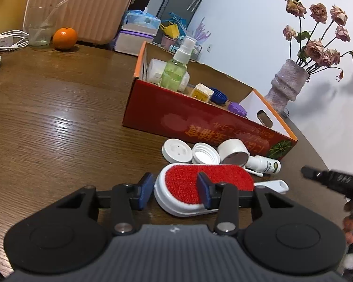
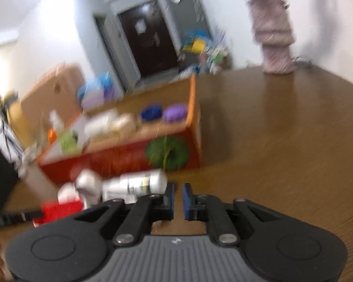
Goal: Organize rigid objects
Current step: 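Close the left tool on the red lint roller head, then lift the lint roller with the left tool and lower it into the box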
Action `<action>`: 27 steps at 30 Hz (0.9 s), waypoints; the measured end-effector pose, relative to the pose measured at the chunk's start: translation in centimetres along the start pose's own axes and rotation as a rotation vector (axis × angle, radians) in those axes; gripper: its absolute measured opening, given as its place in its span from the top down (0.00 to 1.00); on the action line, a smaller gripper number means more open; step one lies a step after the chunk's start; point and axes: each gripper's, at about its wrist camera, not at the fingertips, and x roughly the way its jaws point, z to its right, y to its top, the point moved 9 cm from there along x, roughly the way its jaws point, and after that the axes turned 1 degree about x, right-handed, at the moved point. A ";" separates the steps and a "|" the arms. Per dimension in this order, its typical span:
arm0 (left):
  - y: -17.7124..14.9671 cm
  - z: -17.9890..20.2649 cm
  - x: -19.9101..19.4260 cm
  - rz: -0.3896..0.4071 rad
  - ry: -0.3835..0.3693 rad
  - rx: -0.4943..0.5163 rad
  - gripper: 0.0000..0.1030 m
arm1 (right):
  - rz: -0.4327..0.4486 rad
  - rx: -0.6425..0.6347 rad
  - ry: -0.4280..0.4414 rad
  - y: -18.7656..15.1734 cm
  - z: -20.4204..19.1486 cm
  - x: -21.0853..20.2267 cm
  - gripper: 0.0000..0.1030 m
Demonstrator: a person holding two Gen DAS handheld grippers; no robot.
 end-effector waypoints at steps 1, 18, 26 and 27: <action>0.0 0.0 0.1 0.001 0.002 0.000 0.59 | 0.002 -0.005 0.001 0.2 0.0 -0.1 0.86; 0.2 0.4 0.2 0.035 0.016 0.031 0.62 | -0.168 -0.072 0.032 -4.7 -2.2 1.6 0.88; -0.1 1.9 -3.8 0.184 0.086 0.101 0.64 | -0.047 -0.016 0.060 -5.9 -3.0 -0.5 0.88; -0.1 2.3 -5.0 0.218 0.083 0.121 0.64 | -0.008 -0.006 0.073 -6.0 -3.4 -1.6 0.88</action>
